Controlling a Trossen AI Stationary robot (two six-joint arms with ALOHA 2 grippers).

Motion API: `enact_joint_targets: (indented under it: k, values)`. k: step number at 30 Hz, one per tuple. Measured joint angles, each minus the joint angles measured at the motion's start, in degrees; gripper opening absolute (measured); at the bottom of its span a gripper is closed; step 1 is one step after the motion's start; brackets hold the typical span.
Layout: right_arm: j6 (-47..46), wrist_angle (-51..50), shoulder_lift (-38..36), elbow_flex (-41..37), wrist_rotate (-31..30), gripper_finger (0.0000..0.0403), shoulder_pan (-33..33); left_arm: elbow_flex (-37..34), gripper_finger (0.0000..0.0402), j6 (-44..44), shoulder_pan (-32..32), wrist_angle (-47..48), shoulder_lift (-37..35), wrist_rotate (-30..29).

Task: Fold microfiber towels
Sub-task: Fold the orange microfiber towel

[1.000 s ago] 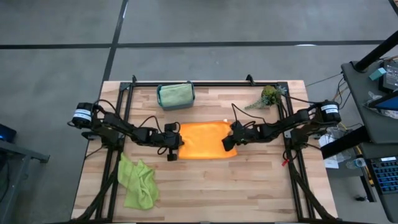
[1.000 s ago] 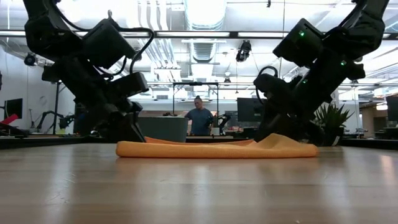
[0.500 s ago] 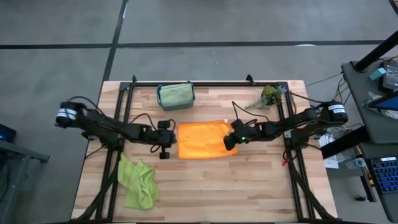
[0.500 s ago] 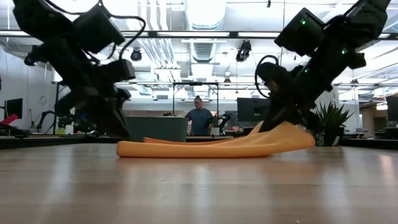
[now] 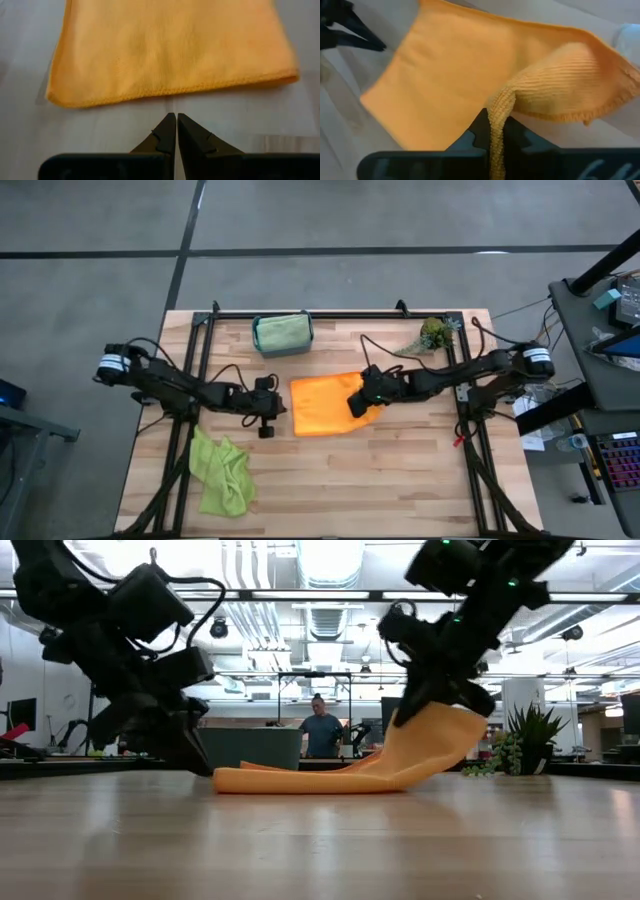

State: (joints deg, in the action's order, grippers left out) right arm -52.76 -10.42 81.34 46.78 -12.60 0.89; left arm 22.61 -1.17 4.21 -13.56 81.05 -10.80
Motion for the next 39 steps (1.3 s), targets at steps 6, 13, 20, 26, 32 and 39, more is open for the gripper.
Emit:
enact_joint_targets:
  k: [6, 13, 20, 26, 32, 39]
  values:
    - [2.91, -0.14, 8.01, 8.15, 0.62, 0.0009, 0.0, 0.02, 0.0003, 0.01, 0.0, -3.19, 3.96, -0.14]
    - [7.56, -0.19, 18.32, 18.59, 1.93, 0.0009, 0.0, 0.0, 0.0003, 0.0, 0.0, -5.89, 4.99, -0.02]
    - [10.24, -0.04, 25.83, 26.2, 2.53, 0.0009, -0.01, -0.15, 0.0003, 0.0, 0.0, -6.07, 4.99, 0.08]
    - [11.14, 0.02, 29.15, 29.35, 2.01, 0.0009, -0.02, -0.26, 0.0003, 0.02, 0.0, -6.27, 4.99, 0.1]
    - [9.93, -0.14, 32.22, 31.33, 1.93, 0.0044, -0.03, -0.37, 0.0003, 0.04, 0.0, -6.89, 4.99, 0.24]
    - [9.84, 0.44, 32.83, 32.1, -0.63, 0.0116, -0.15, -0.37, 0.0003, 0.04, 0.0, -7.0, 4.99, 0.25]
